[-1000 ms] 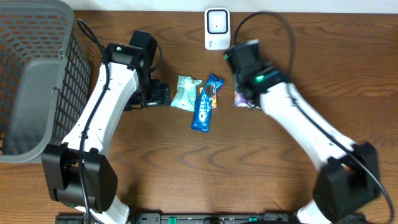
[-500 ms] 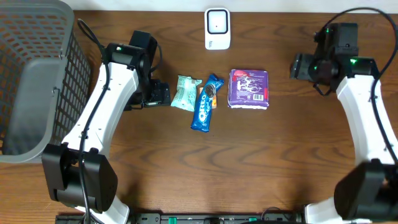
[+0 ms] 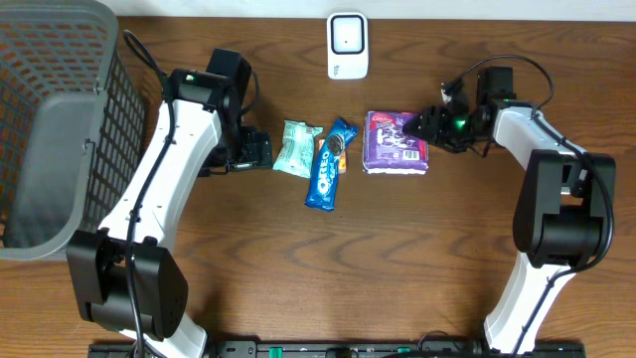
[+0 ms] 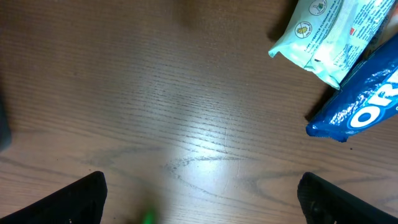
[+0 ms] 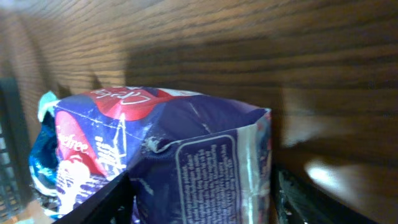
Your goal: Scan the item barcode
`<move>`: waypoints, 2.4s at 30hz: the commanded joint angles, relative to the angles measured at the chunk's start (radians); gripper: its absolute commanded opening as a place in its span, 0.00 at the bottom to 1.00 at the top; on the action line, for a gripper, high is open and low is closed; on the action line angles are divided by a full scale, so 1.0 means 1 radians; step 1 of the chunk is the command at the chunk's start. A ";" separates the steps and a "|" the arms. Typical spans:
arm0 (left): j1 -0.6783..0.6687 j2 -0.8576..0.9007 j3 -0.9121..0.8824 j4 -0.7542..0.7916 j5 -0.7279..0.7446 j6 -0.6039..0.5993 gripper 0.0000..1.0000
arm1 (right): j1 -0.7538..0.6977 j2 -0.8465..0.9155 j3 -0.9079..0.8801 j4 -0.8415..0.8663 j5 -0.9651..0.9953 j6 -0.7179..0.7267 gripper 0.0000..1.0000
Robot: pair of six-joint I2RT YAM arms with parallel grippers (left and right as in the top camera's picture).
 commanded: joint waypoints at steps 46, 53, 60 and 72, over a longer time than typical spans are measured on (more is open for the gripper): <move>0.000 -0.006 0.007 -0.004 -0.009 0.003 0.98 | 0.474 -0.097 0.001 -0.057 0.274 0.242 0.45; 0.000 -0.006 0.007 -0.004 -0.009 0.003 0.98 | 0.510 -0.040 0.001 0.042 0.275 0.280 0.36; 0.000 -0.006 0.007 -0.004 -0.009 0.003 0.98 | 0.512 -0.047 0.010 0.069 0.259 0.264 0.01; 0.000 -0.006 0.007 -0.004 -0.009 0.003 0.98 | 0.445 -0.243 0.068 -0.074 0.323 0.171 0.01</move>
